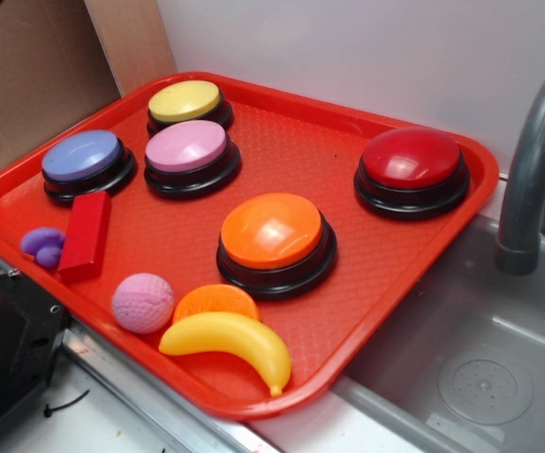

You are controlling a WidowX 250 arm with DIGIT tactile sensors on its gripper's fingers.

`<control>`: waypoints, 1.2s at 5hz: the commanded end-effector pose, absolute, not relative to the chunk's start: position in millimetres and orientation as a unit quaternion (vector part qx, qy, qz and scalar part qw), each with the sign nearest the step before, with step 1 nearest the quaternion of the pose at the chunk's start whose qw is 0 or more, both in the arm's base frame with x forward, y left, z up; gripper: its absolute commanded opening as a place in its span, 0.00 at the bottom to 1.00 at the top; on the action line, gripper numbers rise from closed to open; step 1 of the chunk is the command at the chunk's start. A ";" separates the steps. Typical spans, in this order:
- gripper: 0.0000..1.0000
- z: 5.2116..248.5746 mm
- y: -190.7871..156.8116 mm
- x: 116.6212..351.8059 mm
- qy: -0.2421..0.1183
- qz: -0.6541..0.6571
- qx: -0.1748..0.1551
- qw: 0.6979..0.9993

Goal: Push the yellow button.

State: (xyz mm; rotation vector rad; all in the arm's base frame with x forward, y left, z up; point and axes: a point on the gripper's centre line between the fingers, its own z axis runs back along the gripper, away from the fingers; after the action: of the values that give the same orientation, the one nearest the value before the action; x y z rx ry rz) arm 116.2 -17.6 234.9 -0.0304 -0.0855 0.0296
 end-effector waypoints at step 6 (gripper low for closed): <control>1.00 107.3 118.4 307.9 -0.128 0.143 0.033 0.981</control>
State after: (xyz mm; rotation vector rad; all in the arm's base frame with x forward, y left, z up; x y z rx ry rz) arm 296.0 109.1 83.6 0.0531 -0.1902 0.2811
